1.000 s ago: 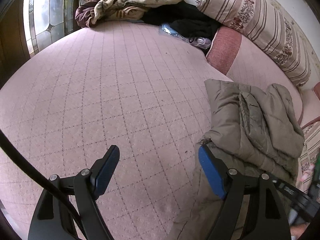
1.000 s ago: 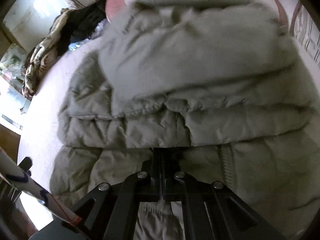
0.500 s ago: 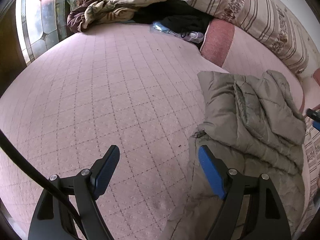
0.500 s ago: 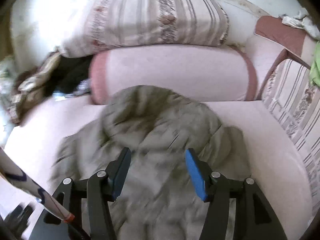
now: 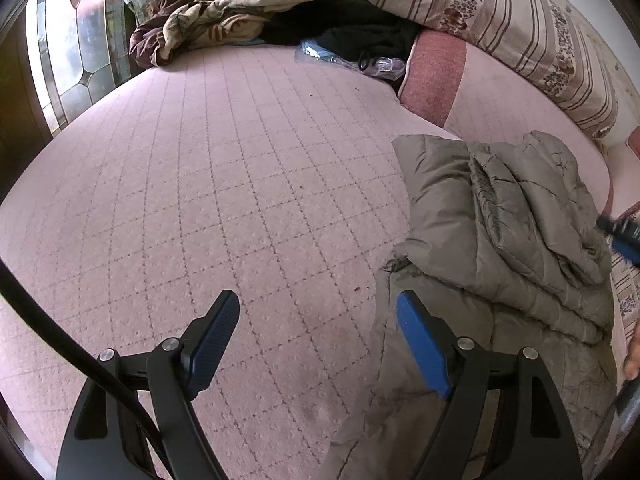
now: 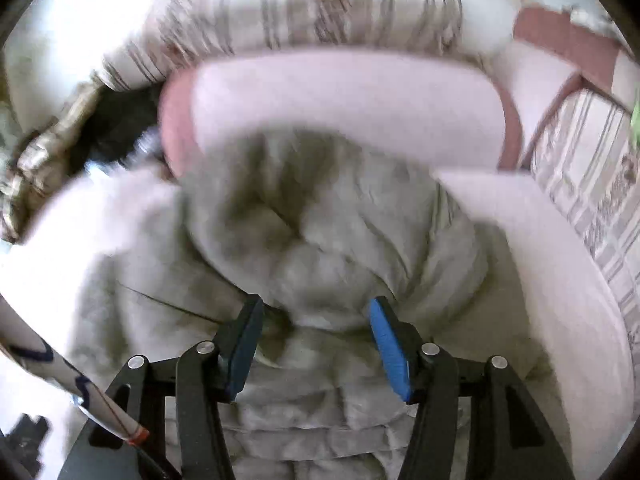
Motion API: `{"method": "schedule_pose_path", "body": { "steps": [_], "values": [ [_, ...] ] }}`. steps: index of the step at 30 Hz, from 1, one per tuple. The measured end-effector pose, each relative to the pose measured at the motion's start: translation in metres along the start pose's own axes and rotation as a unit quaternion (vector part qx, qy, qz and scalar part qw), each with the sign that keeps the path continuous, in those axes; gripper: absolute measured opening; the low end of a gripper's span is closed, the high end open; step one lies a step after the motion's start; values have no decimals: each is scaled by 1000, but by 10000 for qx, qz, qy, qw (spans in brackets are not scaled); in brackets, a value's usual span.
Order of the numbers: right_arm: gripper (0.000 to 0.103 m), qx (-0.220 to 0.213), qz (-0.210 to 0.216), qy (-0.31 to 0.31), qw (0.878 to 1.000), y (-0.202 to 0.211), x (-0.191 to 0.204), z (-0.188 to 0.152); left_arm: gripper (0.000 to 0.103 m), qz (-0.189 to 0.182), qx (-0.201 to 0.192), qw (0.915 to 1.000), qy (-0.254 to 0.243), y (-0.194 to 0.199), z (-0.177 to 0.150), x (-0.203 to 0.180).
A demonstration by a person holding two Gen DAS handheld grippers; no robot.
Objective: Fold large clothes
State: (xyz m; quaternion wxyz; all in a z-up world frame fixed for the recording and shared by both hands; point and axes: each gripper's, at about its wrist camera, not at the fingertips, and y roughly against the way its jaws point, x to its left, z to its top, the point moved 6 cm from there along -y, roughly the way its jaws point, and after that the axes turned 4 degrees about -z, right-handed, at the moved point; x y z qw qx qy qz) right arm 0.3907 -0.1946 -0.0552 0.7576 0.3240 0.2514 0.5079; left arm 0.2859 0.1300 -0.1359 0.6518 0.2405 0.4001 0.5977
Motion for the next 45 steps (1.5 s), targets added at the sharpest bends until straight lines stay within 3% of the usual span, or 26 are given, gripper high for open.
{"method": "schedule_pose_path", "body": {
  "steps": [2,5,9,12,16,18,20,23,27,34,40,45],
  "values": [
    [60,-53,217,114,9997,7,18,6,80,19,35,10000,-23,-2,-2,0],
    [60,196,345,370,9985,-14,49,-3,80,49,76,10000,-31,-4,-3,0],
    [61,985,245,469,9937,-69,70,-35,80,44,44,10000,8,-2,0,3],
    [61,870,163,433,9951,-61,69,-23,80,5,19,10000,47,0,1,5],
    [61,21,486,286,9984,-2,77,-9,80,-44,11,10000,56,1,1,2],
    [61,-131,603,448,9971,9,89,-12,80,-48,19,10000,26,1,0,0],
    [61,-68,687,666,9954,6,107,-19,80,-55,-3,10000,-15,3,-1,-2],
    [61,513,736,1009,9908,-29,130,-42,80,-83,-70,9999,-36,5,0,-2],
    [63,506,561,1047,9916,-35,132,-49,80,-128,-78,9999,-7,6,1,-2],
    [63,43,912,670,9936,24,76,-42,80,-155,-69,9998,-67,5,0,-6],
    [65,503,776,349,9951,35,-3,-83,80,-46,-103,9999,-96,8,-3,-4],
    [72,823,386,-146,9958,62,-105,-130,80,20,-113,9999,-14,19,-15,4]
  ]
}}
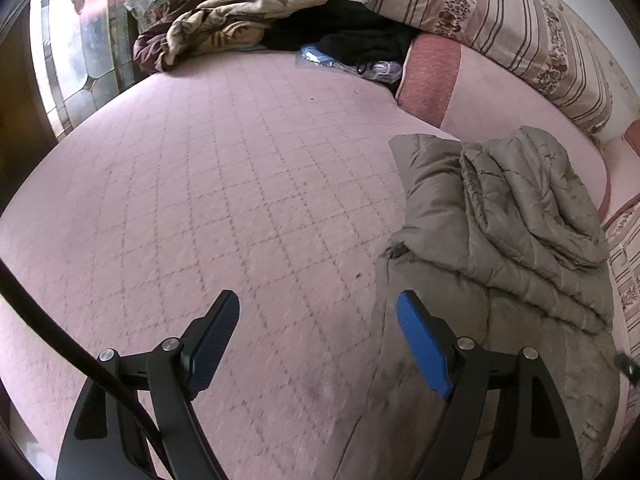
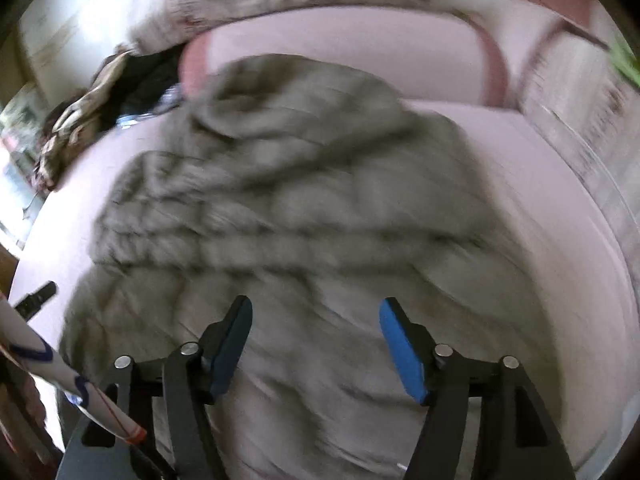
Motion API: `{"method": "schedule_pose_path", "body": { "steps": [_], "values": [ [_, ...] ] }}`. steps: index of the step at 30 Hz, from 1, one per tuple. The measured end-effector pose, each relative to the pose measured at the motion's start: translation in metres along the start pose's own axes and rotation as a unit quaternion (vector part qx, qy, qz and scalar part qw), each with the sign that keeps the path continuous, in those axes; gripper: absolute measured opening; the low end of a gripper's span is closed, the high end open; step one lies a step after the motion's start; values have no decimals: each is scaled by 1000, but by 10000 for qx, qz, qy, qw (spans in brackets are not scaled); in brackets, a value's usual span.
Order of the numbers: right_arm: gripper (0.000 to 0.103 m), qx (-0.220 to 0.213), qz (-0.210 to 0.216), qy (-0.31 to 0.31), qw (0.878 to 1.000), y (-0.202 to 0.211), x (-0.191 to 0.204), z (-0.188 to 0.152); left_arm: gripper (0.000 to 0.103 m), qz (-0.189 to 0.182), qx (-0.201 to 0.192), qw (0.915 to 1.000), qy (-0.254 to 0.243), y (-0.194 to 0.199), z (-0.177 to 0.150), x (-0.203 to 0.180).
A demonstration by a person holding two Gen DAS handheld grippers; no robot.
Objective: Fold large clothes
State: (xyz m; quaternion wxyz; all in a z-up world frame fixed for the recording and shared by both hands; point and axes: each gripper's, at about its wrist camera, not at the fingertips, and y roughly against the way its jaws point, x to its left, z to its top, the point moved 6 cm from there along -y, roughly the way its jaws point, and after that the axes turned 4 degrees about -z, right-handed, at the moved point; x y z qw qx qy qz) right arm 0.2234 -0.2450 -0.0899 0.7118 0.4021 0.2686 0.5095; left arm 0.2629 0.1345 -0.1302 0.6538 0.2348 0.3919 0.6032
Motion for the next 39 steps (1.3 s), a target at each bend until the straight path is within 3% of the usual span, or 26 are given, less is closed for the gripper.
{"method": "schedule_pose_path", "body": {
  "steps": [4,8,13,16,18,21,25,32,37,39],
  "values": [
    [77,53,-379,-489,9981,31,-90,-33,80,-3,49,9998,200,12,-16,13],
    [85,163,-501,-879,9947,52,-165,-62,80,-47,354,9989,299,23,-43,26],
    [88,366,-6,-1503,9880,44,-217,-101,80,-429,574,9973,146,39,-75,30],
    [88,449,597,-1827,9803,32,-221,-119,81,-1082,911,9898,163,38,-89,24],
    [88,516,895,-1965,9751,23,-220,-128,81,-1651,1309,9767,395,30,-101,20],
    [88,581,1322,-2180,9652,12,-215,-140,81,-1780,1284,9742,536,32,-106,20],
    [88,475,1524,-2068,9653,15,-208,-147,81,-2490,1577,9526,753,48,-128,9],
    [87,720,2284,-2138,9471,21,-200,-172,81,-2924,1480,9411,832,76,-159,0],
    [86,865,2465,-2150,9410,28,-190,-186,81,-2908,1352,9439,790,85,-164,-2],
    [84,937,2656,-2221,9335,31,-187,-193,81,-2792,1431,9466,743,79,-160,0]
  ]
}}
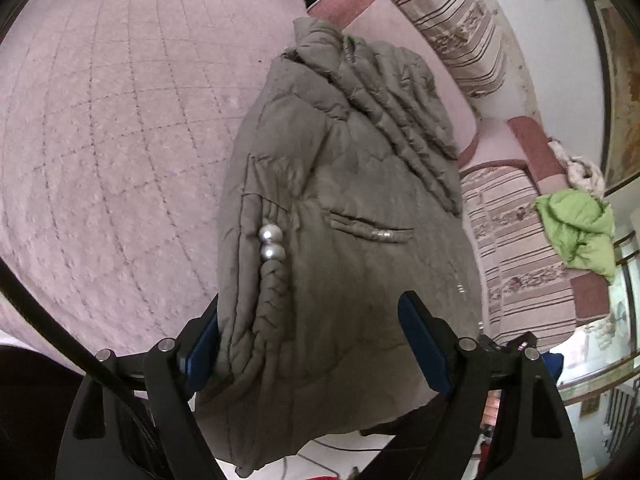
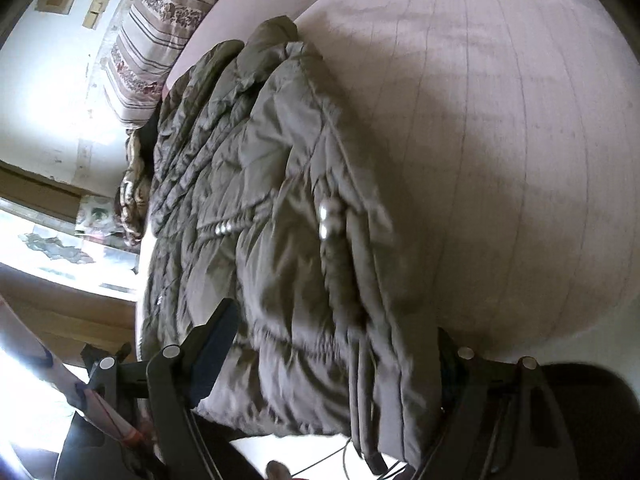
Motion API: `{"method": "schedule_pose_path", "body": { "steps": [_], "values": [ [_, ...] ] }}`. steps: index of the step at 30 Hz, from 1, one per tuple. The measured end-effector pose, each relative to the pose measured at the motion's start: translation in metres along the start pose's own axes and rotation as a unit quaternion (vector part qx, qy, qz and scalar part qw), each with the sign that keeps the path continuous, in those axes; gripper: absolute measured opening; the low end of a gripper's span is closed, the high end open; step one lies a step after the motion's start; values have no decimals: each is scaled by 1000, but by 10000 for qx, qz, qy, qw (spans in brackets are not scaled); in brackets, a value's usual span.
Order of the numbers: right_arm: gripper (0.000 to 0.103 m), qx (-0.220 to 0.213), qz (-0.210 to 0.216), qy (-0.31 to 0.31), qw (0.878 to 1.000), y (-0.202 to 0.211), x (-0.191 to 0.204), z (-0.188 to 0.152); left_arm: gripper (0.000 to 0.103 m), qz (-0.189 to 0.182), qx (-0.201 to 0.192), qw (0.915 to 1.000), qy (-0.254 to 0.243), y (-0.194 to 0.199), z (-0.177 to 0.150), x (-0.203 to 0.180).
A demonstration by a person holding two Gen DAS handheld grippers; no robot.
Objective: Fold large clothes
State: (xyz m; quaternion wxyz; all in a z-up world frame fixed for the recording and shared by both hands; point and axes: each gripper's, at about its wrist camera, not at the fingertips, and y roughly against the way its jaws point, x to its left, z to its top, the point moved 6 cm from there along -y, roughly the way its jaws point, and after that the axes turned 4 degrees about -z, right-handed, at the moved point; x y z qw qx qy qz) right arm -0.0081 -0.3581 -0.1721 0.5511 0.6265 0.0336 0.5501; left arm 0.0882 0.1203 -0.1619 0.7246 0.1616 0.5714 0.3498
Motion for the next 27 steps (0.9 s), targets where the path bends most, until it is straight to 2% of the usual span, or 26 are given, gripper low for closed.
{"method": "schedule_pose_path", "body": {
  "steps": [3,7,11,12,15,16,22,24,25,27],
  "values": [
    [81,60,139,-20,9999,-1,1,-8,82,170,89,9998,42,-10,14,9],
    [81,77,328,-54,9994,-4,6,-15,86,-12,3,9997,242,-19,22,9],
    [80,117,332,175,9992,-13,16,-25,86,-169,180,9997,-48,-19,-1,-1],
    [80,131,321,256,9991,-16,19,-29,86,-223,202,9995,-34,-18,-6,0],
    [80,114,325,376,9987,-22,25,-33,86,-758,326,9961,303,-16,-27,4],
    [80,97,343,375,9987,-22,26,-33,86,-793,307,9958,338,-17,-30,5],
    [77,65,641,339,9973,-30,38,-34,86,-654,250,9970,332,-25,-30,-5],
    [75,80,689,354,9970,-34,44,-37,86,-497,252,9981,268,-28,-30,-10],
    [74,94,670,374,9970,-37,46,-39,86,-313,268,9990,169,-29,-32,-13],
    [66,93,571,421,9974,-40,48,-40,75,247,258,9993,-77,-28,-34,-19]
  ]
}}
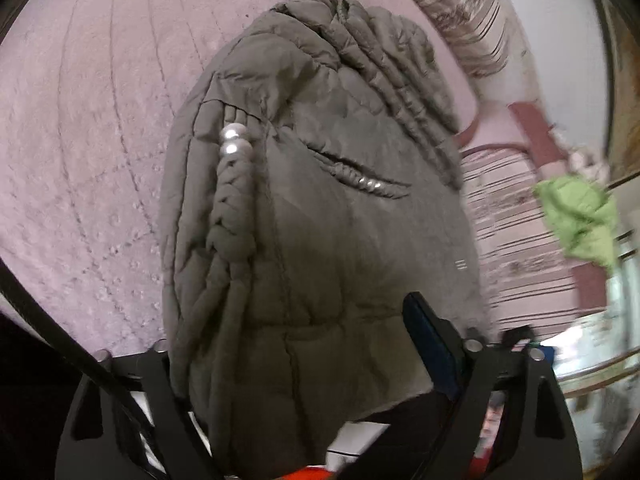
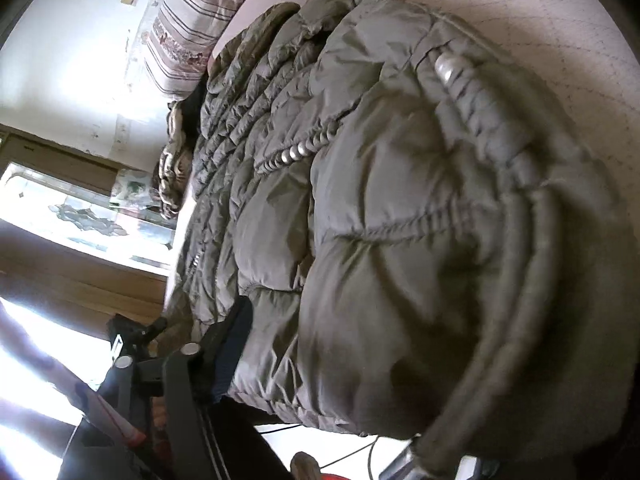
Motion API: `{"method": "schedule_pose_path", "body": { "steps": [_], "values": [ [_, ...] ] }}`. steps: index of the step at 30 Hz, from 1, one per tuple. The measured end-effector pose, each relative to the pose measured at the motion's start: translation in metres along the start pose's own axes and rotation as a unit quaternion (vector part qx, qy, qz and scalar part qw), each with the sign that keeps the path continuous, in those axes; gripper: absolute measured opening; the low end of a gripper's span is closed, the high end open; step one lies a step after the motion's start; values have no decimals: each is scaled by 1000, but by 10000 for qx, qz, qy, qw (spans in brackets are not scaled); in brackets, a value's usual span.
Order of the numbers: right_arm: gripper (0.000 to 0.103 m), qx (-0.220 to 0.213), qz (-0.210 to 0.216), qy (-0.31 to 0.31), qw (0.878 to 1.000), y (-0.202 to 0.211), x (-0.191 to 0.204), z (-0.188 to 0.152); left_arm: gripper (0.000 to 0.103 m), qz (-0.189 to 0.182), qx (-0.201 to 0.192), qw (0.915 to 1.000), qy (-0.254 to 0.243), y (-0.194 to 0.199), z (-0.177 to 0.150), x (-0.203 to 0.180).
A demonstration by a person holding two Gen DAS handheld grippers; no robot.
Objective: Fold large clothes
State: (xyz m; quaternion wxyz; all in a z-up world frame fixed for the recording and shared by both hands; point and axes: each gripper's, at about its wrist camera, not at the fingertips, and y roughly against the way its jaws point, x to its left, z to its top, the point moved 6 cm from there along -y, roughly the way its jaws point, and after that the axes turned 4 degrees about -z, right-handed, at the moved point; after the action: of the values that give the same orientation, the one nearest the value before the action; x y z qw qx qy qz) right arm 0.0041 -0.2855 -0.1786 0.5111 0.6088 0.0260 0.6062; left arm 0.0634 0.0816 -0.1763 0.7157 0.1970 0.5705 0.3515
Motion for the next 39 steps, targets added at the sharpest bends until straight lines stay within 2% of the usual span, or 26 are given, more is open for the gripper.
{"method": "schedule_pose_path", "body": {
  "steps": [1,2,3,4,5,6,10,15,19,21,25,34,39],
  "values": [
    [64,-4,-48,27,10000,1,0,0,60,265,-2,9995,-151,0,0,-3],
    [57,-41,-153,61,9999,1,1,-1,45,647,9,9971,-397,-1,-1,-8],
    [48,-69,-213,72,9997,2,2,0,39,914,20,9942,-564,-1,-2,-11],
    [43,-103,-241,68,9996,4,2,1,31,1089,5,9918,-676,0,-1,-15],
    [34,-145,-243,37,9996,8,4,3,27,1142,-49,9908,-721,4,1,-20],
    [30,-184,-233,27,9996,11,6,5,24,1170,-111,9902,-757,7,2,-23],
    [24,-426,-216,229,9986,29,25,17,22,1236,-488,9866,-944,30,14,-44],
    [20,-731,-134,491,9960,47,57,42,20,1144,-873,9834,-1106,51,37,-70],
    [19,-900,-166,747,9930,53,83,69,20,1217,-1138,9790,-1176,54,69,-89],
    [19,-1028,-357,968,9893,54,100,90,20,1279,-1260,9772,-1129,57,87,-94],
    [19,-1269,-590,1202,9828,52,123,123,20,1518,-1633,9680,-1151,59,129,-108],
    [19,-1877,-1048,1457,9657,32,167,206,20,1915,-1889,9565,-1129,31,222,-126],
    [19,-1969,-1391,1484,9591,3,178,255,20,2262,-1724,9531,-1034,6,270,-123]
  ]
}}
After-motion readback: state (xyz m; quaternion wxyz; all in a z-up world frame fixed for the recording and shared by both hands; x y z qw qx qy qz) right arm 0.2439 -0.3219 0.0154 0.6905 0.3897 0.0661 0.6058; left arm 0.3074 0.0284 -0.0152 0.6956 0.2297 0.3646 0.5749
